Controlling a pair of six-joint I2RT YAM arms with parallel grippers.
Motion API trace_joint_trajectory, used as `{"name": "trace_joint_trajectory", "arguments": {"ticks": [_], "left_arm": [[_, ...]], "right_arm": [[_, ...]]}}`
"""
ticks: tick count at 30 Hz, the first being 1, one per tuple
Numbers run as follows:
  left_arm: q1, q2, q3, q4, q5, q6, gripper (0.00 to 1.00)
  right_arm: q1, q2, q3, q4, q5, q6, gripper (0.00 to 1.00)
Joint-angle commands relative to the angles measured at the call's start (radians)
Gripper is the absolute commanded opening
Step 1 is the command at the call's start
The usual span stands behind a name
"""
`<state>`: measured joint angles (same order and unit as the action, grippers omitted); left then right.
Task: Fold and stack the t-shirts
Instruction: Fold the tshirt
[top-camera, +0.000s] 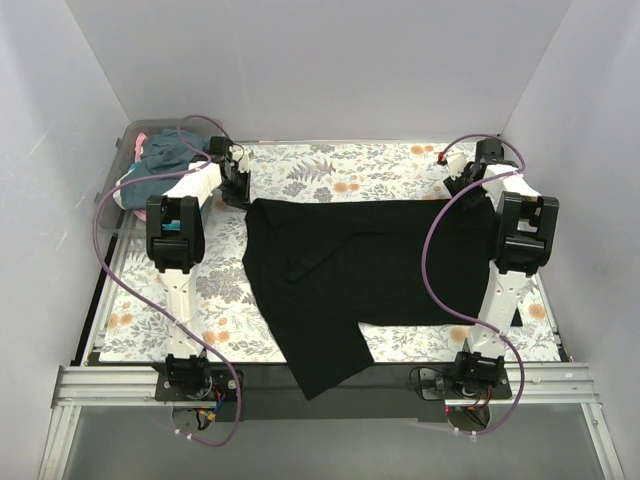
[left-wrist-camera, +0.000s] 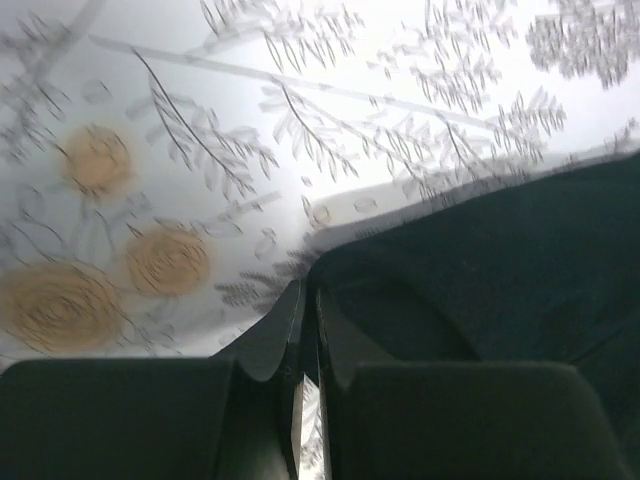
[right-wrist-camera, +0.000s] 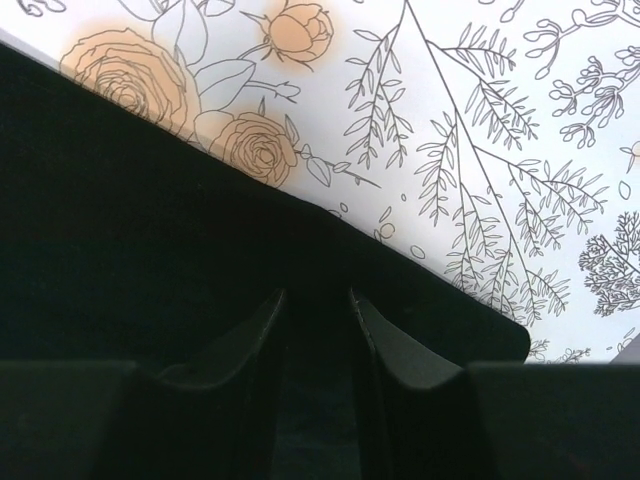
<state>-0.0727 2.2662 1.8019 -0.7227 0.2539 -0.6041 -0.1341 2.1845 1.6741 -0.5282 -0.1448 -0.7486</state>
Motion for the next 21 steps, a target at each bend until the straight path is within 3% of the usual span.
{"name": "trace_joint_trajectory", "arguments": {"ticks": [1, 5, 8, 9, 10, 13, 17, 21], "left_arm": [[0.011, 0.035, 0.115, -0.006, -0.093, 0.044, 0.00], [0.025, 0.141, 0.283, -0.058, -0.151, 0.066, 0.00], [0.027, 0.153, 0.350, -0.092, -0.098, 0.087, 0.00], [0.027, 0.121, 0.358, -0.101, -0.035, 0.087, 0.05], [0.027, 0.099, 0.356, -0.100, -0.013, 0.084, 0.20], [0.025, -0.005, 0.349, -0.109, 0.054, 0.078, 0.37], [0.014, -0.120, 0.327, -0.150, 0.108, 0.089, 0.45], [-0.056, -0.226, 0.208, -0.185, 0.168, 0.116, 0.45]], "right_arm": [[0.011, 0.073, 0.019, -0.026, 0.045, 0.032, 0.37], [0.031, 0.104, 0.078, -0.029, 0.057, 0.071, 0.37], [0.033, 0.097, 0.102, -0.033, 0.036, 0.101, 0.41], [0.033, 0.072, 0.104, -0.035, 0.025, 0.109, 0.43], [0.033, 0.057, 0.105, -0.036, -0.002, 0.114, 0.45], [0.031, -0.017, 0.108, -0.052, -0.061, 0.112, 0.47], [0.030, -0.106, 0.110, -0.076, -0.107, 0.097, 0.50], [0.030, -0.182, 0.073, -0.110, -0.148, 0.042, 0.49]]}}
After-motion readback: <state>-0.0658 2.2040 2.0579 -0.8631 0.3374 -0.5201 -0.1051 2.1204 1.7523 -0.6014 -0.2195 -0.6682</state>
